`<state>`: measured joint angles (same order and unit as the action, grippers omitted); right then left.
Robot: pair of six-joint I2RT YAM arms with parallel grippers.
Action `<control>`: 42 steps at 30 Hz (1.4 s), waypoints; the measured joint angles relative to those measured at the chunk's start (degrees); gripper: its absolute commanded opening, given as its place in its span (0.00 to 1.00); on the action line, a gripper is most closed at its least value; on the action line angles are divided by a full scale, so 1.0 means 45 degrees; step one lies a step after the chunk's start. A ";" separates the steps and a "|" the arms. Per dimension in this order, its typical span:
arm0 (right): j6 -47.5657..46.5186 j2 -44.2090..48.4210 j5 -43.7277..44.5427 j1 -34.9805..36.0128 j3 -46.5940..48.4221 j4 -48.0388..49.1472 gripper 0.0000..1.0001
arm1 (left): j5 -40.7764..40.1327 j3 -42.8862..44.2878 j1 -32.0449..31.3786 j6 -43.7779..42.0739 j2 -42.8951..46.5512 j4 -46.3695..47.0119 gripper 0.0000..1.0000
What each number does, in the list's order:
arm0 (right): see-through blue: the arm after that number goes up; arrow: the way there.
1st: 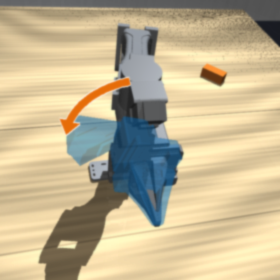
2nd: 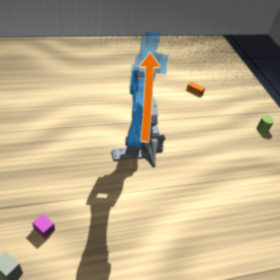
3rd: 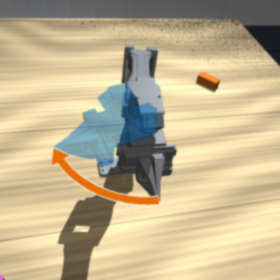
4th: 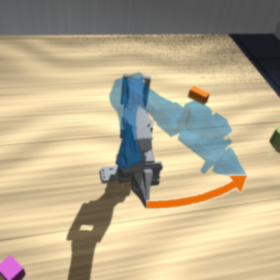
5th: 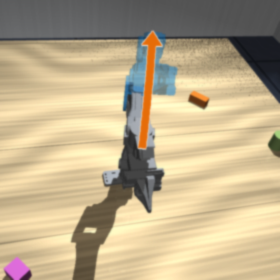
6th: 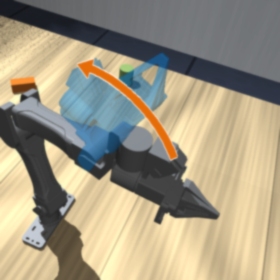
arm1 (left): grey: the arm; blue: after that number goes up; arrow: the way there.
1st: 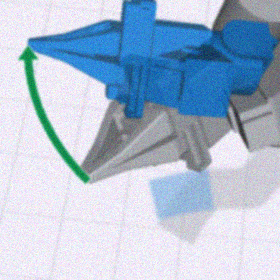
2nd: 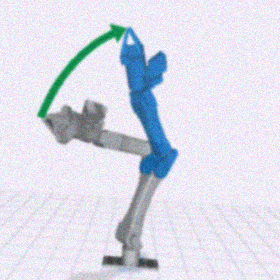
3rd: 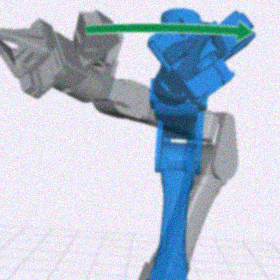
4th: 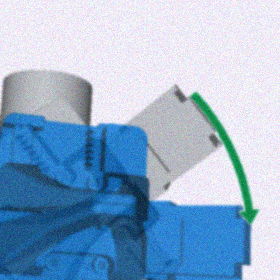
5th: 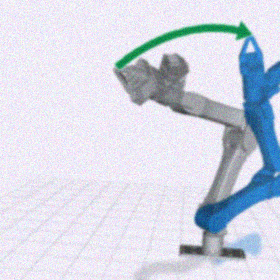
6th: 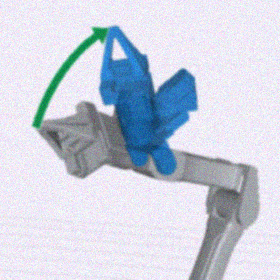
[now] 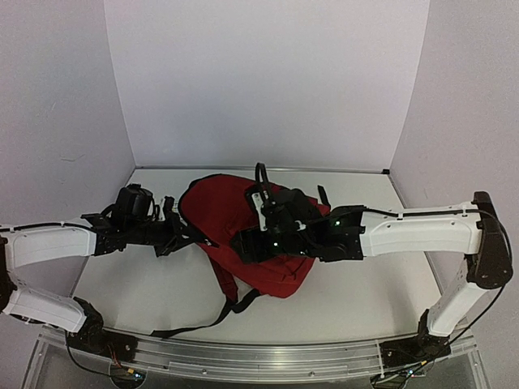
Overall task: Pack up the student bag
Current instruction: Zip the student bag at the center of the board.
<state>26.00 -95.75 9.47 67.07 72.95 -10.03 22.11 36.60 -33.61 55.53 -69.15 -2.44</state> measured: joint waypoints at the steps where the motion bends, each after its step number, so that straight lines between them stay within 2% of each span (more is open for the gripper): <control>1: -0.0172 -0.0004 0.0143 0.0055 0.0000 -0.0033 0.81 | -0.0026 0.0000 0.0000 0.0000 0.0073 -0.0077 0.01; 5: -0.0805 -0.0146 0.0881 0.0209 0.0115 -0.0353 0.81 | -0.0025 0.0000 0.0004 -0.0017 0.0103 -0.0332 0.07; 10: -0.1170 -0.0652 0.1334 0.0247 0.0284 -0.0520 0.81 | 0.0110 -0.0238 0.0007 0.0043 0.0029 -0.0187 0.26; 13: -0.1201 -0.0764 0.1419 0.0247 0.0287 -0.0685 0.81 | 0.0181 -0.0461 0.0010 0.0097 -0.0078 0.0061 0.29; 22: -0.1186 -0.0781 0.1613 0.0247 0.0287 -0.0747 0.80 | 0.0176 -0.0828 0.0010 0.0420 -0.0184 0.0482 0.13; 33: -0.1701 -0.1050 0.1726 0.0425 0.0365 -0.0798 0.82 | -0.0228 -0.0908 0.0010 0.0573 0.0349 0.0198 0.11; 36: -0.1909 -0.1381 0.2055 0.0532 0.0516 -0.1022 0.83 | -0.0348 -0.0908 0.0010 0.0595 0.0646 0.0035 0.04; 42: -0.2262 -0.2253 0.3473 0.0612 0.1198 -0.1847 0.83 | -0.0403 -0.0913 0.0010 0.0628 0.0768 -0.0129 0.00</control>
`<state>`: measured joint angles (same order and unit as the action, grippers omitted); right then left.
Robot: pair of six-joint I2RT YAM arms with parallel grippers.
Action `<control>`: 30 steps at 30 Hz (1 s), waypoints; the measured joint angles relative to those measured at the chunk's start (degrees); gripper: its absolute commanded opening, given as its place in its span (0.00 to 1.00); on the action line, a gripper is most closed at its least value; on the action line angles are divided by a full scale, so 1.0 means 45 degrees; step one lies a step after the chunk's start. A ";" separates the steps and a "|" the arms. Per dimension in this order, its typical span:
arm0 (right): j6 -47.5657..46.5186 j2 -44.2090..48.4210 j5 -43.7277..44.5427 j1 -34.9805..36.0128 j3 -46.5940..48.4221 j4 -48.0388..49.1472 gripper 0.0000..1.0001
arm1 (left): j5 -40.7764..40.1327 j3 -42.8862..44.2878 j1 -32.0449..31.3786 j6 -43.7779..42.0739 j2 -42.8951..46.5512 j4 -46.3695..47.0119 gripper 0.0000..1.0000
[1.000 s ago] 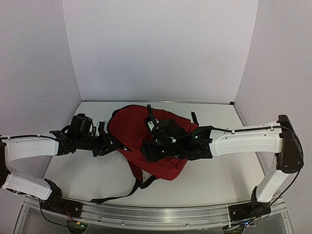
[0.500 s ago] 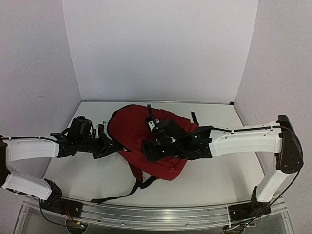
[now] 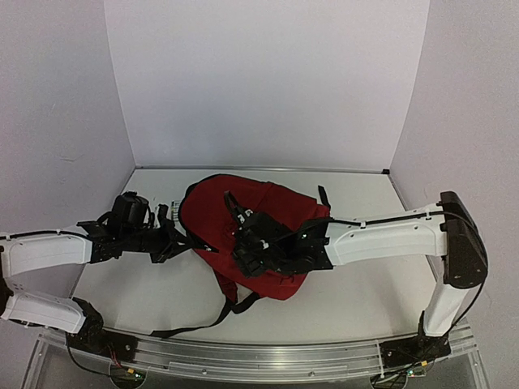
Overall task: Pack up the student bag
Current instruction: Zip the student bag at the center of the board.
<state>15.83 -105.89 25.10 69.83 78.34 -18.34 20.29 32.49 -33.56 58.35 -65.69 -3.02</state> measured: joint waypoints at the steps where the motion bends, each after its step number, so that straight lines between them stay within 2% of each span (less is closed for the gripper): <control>1: -0.0037 -0.0113 0.0202 0.0001 0.0069 -0.0092 0.83 | 0.0000 0.0000 0.0000 -0.0001 0.0000 0.0002 0.00; 3: -0.0085 -0.0308 0.0623 0.0004 0.0175 -0.0285 0.75 | 0.0000 0.0000 0.0000 -0.0001 -0.0001 0.0003 0.00; 10: 0.0070 -0.0746 0.2187 0.0056 0.0419 -0.0903 0.13 | -0.0145 0.0005 -0.0003 -0.0059 -0.0078 0.0000 0.00; 12: 0.0178 -0.0849 0.2501 0.0133 0.0458 -0.0964 0.01 | -0.0293 0.0022 -0.0009 -0.0195 -0.0071 -0.0090 0.00; 20: 0.0735 -0.0665 0.3021 0.0300 0.0229 -0.0969 0.00 | -0.1347 0.0979 0.0286 -0.0996 0.0312 -0.1438 0.00; 30: 0.1568 0.0689 0.2629 0.0300 -0.1141 -0.0548 0.00 | -0.0215 0.1622 0.2818 -0.2087 0.0248 -0.2329 0.00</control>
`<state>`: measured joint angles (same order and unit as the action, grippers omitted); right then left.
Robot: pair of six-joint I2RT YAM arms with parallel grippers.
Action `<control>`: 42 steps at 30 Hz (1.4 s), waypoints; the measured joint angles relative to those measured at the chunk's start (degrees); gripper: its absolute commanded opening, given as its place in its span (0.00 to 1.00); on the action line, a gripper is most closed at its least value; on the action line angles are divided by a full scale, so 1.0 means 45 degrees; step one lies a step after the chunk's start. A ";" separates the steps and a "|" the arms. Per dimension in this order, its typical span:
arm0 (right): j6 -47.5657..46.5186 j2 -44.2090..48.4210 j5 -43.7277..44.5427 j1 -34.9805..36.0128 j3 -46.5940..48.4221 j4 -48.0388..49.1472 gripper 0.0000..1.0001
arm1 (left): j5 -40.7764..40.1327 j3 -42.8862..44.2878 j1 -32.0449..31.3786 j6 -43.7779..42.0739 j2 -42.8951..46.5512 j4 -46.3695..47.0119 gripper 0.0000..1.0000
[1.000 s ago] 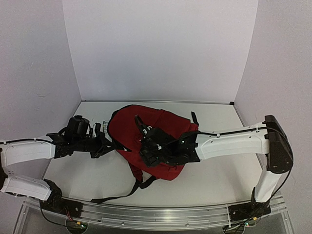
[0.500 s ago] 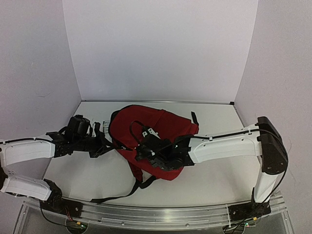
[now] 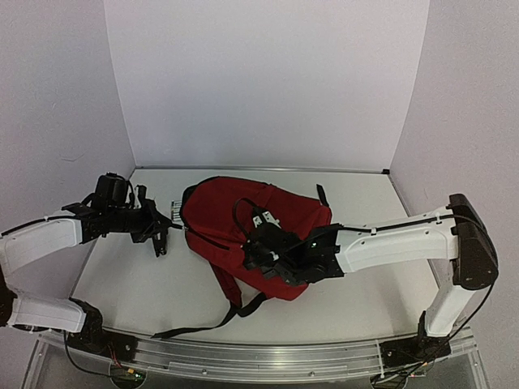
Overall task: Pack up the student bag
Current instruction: Zip the student bag at the center of the board.
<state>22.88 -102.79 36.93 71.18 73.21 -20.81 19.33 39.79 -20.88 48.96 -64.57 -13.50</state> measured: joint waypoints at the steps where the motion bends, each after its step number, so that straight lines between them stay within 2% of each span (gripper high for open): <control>1: 0.0066 0.0124 -0.0055 0.0000 -0.0097 0.0041 0.00 | 0.0100 0.0106 0.0160 -0.0174 -0.0131 -0.0093 0.00; 7: 0.0334 0.1043 -0.0516 -0.0005 -0.0710 0.0008 0.00 | 0.0466 0.0393 0.0815 -0.0639 -0.0793 -0.0068 0.00; 8: 0.0320 0.1143 -0.0597 -0.0010 -0.0748 -0.0066 0.02 | 0.0614 0.0393 0.0853 -0.0652 -0.0841 0.0046 0.00; 11: 0.0157 0.1303 -0.0849 -0.0019 -0.0770 -0.0285 0.28 | 0.1251 0.0374 0.0942 -0.0683 -0.0938 0.0648 0.00; 14: -0.0031 0.1305 -0.1149 0.0065 -0.0500 -0.0773 0.49 | 0.1827 0.0215 0.1036 -0.0697 -0.0957 0.1379 0.00; 17: -0.0242 0.1153 -0.1494 0.0225 0.0438 -0.1216 0.60 | 0.2428 -0.0235 0.1099 -0.0696 -0.0954 0.1924 0.00; 21: -0.0583 0.0748 -0.2071 0.0482 0.2072 -0.0972 0.69 | 0.2926 -0.0879 0.1128 -0.0688 -0.0674 0.2085 0.00; 26: -0.1079 -0.0319 -0.3056 0.0585 0.3530 -0.0403 0.71 | 0.3215 -0.1113 0.1131 -0.0638 0.0053 0.2103 0.00; 35: -0.2442 -0.3950 -0.3866 0.0583 0.6224 -0.0096 0.77 | 0.3483 -0.1375 0.1131 -0.0334 0.0214 0.2113 0.00; 42: -0.3531 -0.6034 -0.3596 0.0583 0.8352 -0.0031 0.70 | 0.3494 -0.1375 0.1131 -0.0177 0.0121 0.2099 0.00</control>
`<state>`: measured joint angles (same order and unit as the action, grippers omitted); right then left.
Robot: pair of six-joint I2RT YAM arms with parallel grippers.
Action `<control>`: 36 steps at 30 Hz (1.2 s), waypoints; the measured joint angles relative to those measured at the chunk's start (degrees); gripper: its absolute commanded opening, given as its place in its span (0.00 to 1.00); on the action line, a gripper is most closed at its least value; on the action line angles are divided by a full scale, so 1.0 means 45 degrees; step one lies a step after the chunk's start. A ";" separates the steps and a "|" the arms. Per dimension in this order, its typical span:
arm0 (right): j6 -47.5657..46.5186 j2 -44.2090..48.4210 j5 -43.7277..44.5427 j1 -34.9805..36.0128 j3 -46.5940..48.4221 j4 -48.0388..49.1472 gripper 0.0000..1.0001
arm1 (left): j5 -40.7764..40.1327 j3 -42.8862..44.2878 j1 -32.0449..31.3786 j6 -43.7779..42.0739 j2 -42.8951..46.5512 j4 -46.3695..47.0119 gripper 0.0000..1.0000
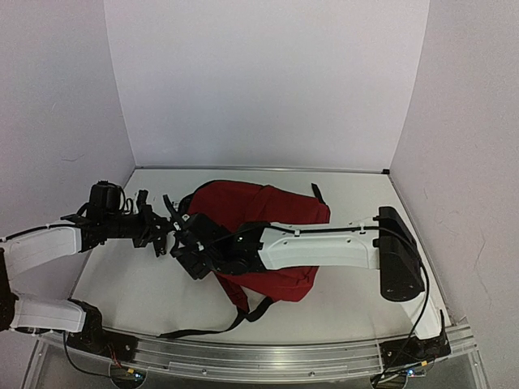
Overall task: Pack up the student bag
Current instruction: Zip the student bag at the center of the board.
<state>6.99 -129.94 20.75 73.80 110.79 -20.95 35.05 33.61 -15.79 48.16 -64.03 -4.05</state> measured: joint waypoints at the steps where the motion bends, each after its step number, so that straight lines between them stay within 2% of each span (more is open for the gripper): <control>1: -0.0119 -0.0203 0.0159 0.0000 0.0230 0.0017 0.69 | 0.0000 0.0000 0.0000 0.0004 0.0000 -0.0018 0.00; 6: -0.0616 -0.1059 0.1077 0.0000 0.1175 0.0078 0.66 | 0.0000 0.0000 0.0000 0.0005 0.0000 -0.0107 0.00; 8: -0.0832 -0.1338 0.1411 0.0000 0.1444 0.0078 0.61 | -0.0005 0.0000 0.0000 0.0013 0.0000 -0.0112 0.00; 10: -0.1003 -0.1556 0.1611 0.0000 0.1642 0.0073 0.51 | -0.0005 0.0000 0.0000 0.0020 0.0000 -0.0117 0.00; 12: -0.1202 -0.1737 0.1708 0.0000 0.1776 0.0082 0.33 | -0.0005 0.0000 0.0000 0.0020 0.0005 -0.0133 0.00; 14: -0.1300 -0.1831 0.1782 0.0000 0.1801 0.0078 0.12 | -0.0005 0.0000 0.0000 0.0040 0.0016 -0.0192 0.00; 16: -0.1354 -0.1871 0.1853 0.0000 0.1805 0.0062 0.01 | -0.0009 0.0000 0.0000 0.0071 0.0054 -0.0298 0.00; 22: -0.1212 -0.1440 0.1715 -0.0043 0.0728 0.0547 0.00 | -0.0208 0.0116 0.0000 0.0284 0.0097 -0.0868 0.00; 30: -0.0145 0.2194 0.1091 0.0421 -0.4000 0.1775 0.00 | -0.0243 0.0780 -0.0029 0.0612 0.0044 -0.1364 0.00; 36: 0.0895 0.4241 0.0965 0.1080 -0.6259 0.2063 0.00 | -0.0161 0.1384 -0.0073 0.0564 -0.0072 -0.1550 0.00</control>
<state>11.02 -110.86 25.09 78.66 82.63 -11.67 34.32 39.83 -16.12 50.70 -64.35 -11.03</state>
